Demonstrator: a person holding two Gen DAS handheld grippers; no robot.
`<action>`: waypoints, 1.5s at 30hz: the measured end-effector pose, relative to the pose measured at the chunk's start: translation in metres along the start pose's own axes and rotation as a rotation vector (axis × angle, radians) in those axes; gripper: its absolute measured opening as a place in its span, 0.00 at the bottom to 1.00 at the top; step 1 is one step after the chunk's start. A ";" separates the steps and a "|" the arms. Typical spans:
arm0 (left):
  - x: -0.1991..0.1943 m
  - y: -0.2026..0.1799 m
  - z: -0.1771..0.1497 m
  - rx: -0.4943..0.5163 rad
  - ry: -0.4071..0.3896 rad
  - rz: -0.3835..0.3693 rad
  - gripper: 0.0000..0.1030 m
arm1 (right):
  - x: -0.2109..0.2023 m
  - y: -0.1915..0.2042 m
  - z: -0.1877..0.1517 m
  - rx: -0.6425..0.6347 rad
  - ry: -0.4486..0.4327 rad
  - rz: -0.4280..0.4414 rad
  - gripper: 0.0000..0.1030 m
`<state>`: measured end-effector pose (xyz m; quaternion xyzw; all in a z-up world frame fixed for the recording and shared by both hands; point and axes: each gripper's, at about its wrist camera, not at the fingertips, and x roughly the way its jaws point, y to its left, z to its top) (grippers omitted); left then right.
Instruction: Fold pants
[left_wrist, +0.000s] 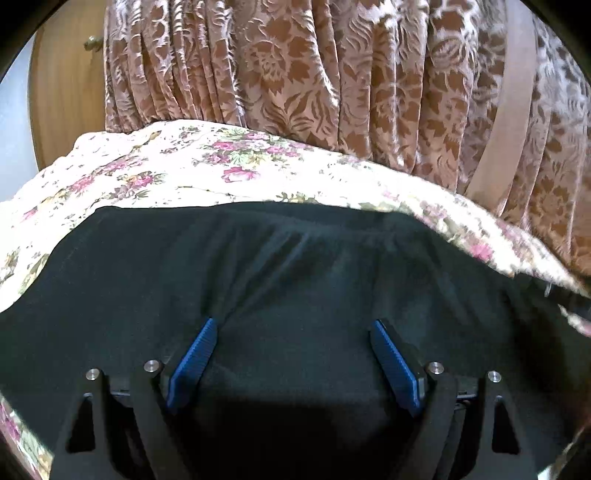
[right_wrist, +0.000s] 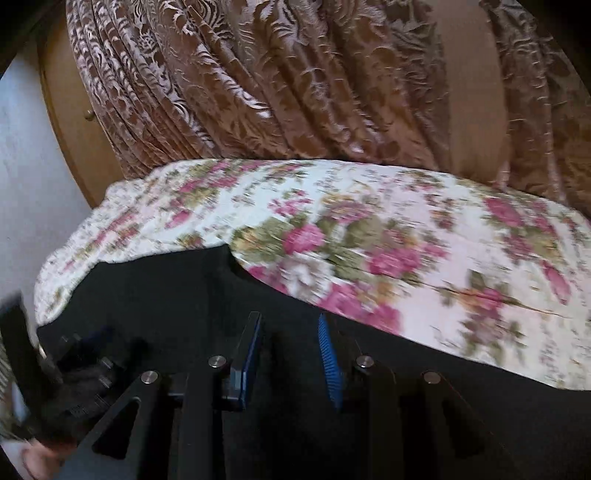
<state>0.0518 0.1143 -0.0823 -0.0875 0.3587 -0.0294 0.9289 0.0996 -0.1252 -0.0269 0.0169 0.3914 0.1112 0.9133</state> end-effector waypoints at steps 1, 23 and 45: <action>-0.004 0.000 0.001 -0.016 -0.007 -0.011 0.81 | -0.003 -0.004 -0.004 -0.007 0.004 -0.020 0.30; 0.042 -0.098 0.013 0.183 0.085 -0.035 0.85 | -0.011 -0.059 -0.041 0.174 -0.086 0.040 0.35; 0.034 -0.091 0.004 0.158 0.044 -0.077 0.87 | -0.133 -0.195 -0.130 0.503 -0.114 -0.311 0.35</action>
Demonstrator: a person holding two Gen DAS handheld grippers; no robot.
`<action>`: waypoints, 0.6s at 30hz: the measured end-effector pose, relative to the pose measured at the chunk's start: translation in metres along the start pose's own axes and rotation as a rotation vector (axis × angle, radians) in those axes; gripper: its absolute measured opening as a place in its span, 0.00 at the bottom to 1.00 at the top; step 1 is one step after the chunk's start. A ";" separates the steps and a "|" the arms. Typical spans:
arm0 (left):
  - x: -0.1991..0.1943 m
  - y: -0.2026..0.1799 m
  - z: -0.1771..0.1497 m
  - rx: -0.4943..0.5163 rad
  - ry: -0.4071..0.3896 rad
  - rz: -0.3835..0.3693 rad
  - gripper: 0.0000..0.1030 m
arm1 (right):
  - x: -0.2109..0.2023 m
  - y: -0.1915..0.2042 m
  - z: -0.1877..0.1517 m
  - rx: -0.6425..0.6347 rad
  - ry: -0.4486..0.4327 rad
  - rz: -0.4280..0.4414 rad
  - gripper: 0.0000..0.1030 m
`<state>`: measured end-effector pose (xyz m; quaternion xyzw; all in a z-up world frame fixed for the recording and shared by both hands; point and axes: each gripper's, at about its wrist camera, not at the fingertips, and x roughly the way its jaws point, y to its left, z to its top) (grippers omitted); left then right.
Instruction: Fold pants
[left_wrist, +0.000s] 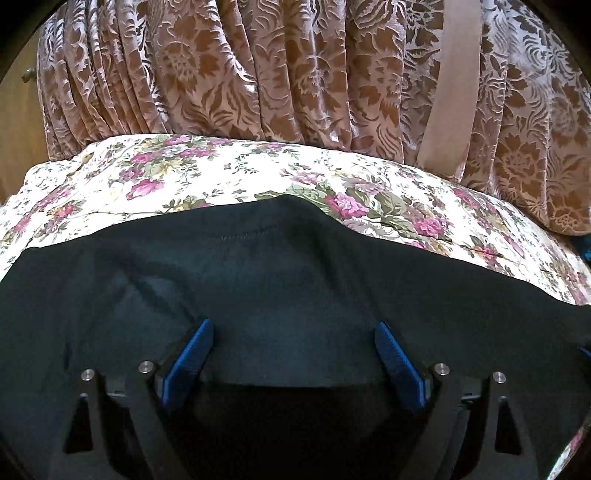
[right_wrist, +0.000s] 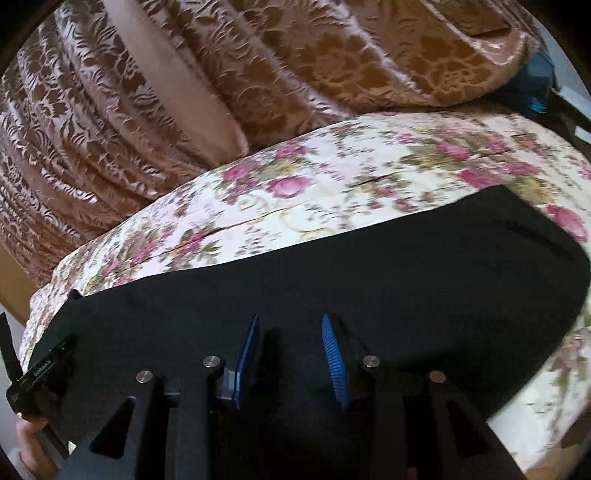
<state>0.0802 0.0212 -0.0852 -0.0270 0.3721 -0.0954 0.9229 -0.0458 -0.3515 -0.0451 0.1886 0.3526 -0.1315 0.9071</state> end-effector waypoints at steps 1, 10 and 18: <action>0.000 0.000 0.000 0.000 -0.002 0.000 0.87 | -0.004 -0.007 0.000 0.004 0.001 -0.023 0.35; -0.002 0.001 -0.001 -0.003 -0.009 -0.004 0.87 | -0.042 -0.078 -0.003 0.146 -0.045 -0.173 0.35; -0.003 0.002 -0.001 -0.016 -0.013 -0.016 0.87 | -0.047 -0.091 -0.006 0.165 -0.034 -0.216 0.35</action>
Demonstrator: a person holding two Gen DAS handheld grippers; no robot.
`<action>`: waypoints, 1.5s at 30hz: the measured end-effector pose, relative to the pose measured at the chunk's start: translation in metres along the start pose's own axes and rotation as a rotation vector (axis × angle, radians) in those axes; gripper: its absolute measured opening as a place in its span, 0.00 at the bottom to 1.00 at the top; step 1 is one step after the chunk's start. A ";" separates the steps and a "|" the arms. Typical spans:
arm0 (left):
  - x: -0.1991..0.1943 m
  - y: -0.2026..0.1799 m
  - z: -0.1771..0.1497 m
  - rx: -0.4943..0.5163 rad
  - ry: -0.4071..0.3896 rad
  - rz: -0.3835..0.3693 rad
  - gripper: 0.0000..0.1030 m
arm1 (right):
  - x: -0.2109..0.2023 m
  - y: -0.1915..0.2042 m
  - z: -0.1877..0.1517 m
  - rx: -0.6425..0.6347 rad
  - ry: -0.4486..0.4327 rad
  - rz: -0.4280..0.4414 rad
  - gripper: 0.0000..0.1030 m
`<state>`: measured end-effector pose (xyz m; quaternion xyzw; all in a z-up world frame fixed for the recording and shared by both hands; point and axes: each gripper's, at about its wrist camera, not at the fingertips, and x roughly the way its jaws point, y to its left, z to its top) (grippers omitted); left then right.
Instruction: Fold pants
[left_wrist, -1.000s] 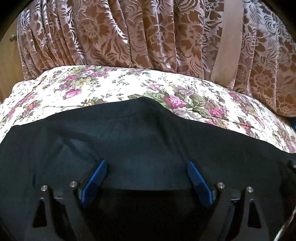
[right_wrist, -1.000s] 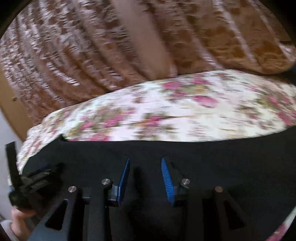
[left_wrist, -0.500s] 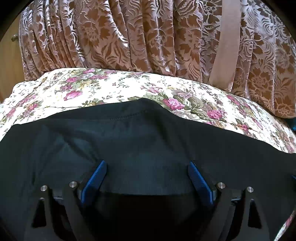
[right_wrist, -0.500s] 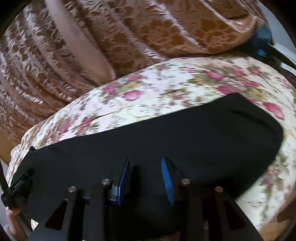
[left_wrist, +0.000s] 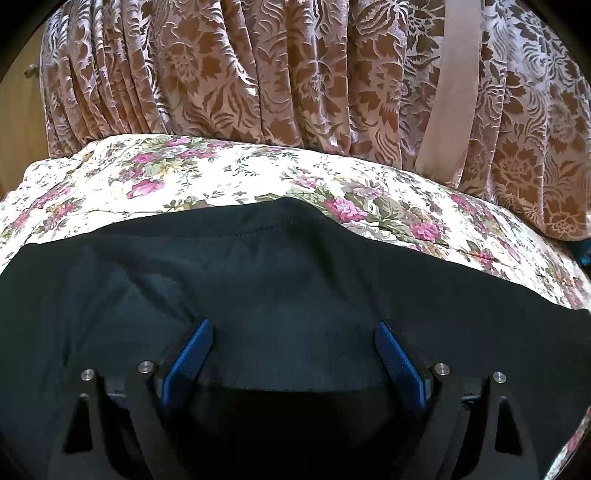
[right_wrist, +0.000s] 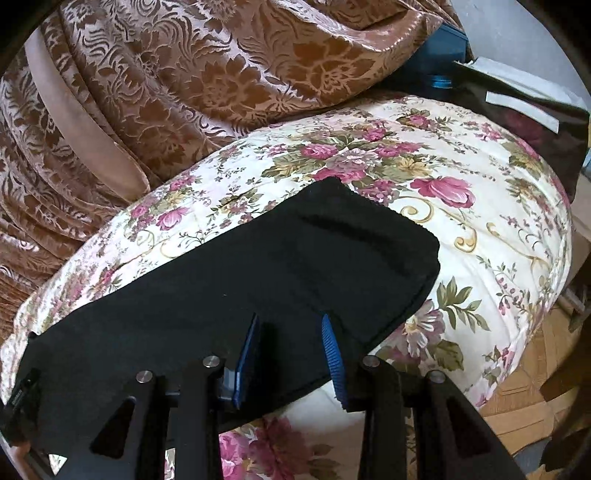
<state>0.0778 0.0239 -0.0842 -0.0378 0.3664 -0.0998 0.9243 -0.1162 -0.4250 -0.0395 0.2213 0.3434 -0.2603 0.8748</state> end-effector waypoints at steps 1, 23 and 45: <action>0.000 0.000 0.000 0.000 0.000 -0.001 0.87 | 0.000 0.003 0.000 -0.010 0.005 -0.016 0.35; -0.001 0.000 -0.001 -0.005 -0.004 -0.004 0.88 | 0.000 0.013 -0.003 -0.097 0.031 -0.082 0.35; -0.005 0.003 -0.003 -0.027 -0.015 -0.018 0.88 | 0.001 -0.103 -0.008 0.485 -0.082 0.265 0.51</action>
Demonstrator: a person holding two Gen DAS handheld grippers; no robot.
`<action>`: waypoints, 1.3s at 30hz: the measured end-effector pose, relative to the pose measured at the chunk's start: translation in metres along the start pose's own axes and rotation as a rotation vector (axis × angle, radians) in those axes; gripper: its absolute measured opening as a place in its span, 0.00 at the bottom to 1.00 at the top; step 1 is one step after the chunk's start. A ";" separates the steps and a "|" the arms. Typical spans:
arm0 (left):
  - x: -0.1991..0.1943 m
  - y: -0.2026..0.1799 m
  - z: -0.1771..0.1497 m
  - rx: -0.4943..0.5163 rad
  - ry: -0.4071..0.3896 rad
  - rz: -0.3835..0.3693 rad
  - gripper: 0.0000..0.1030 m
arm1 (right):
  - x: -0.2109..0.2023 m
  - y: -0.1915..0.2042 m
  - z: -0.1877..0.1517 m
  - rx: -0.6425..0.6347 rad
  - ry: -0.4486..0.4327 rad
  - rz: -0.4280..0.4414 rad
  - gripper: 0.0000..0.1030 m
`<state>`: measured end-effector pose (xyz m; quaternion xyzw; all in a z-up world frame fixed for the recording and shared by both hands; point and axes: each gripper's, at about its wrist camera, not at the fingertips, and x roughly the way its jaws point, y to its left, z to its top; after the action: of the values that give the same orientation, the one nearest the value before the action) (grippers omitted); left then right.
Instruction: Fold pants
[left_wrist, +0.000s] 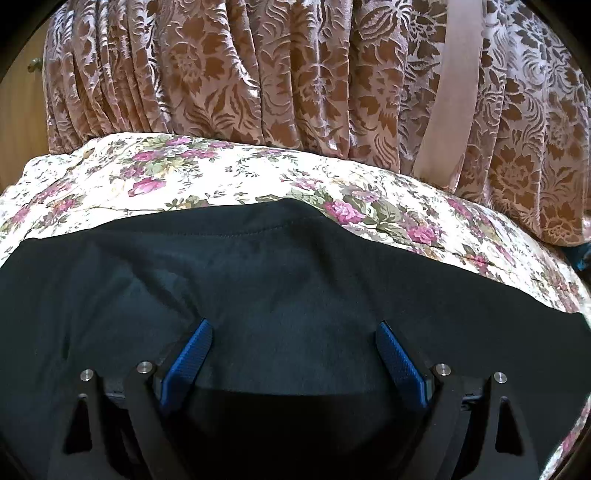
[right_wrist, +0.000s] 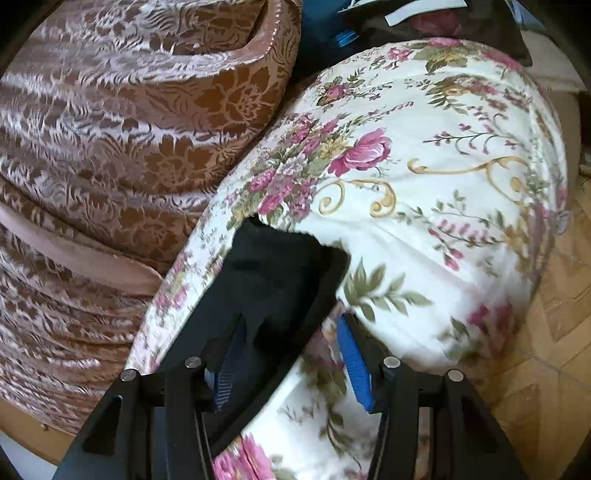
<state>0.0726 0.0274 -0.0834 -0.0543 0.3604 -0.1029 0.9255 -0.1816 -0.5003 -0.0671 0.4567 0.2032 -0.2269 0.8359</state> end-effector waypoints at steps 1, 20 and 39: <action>-0.001 0.001 0.000 -0.004 -0.001 -0.005 0.88 | 0.004 0.000 0.003 -0.002 -0.005 0.019 0.51; -0.051 0.036 -0.025 -0.098 -0.112 0.068 0.88 | -0.015 0.039 0.017 0.085 -0.046 0.114 0.18; -0.056 0.046 -0.039 -0.097 -0.090 0.075 0.88 | -0.061 0.240 -0.060 -0.461 -0.030 0.335 0.18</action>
<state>0.0127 0.0837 -0.0834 -0.0900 0.3250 -0.0481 0.9402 -0.1038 -0.3215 0.0977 0.2785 0.1590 -0.0402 0.9463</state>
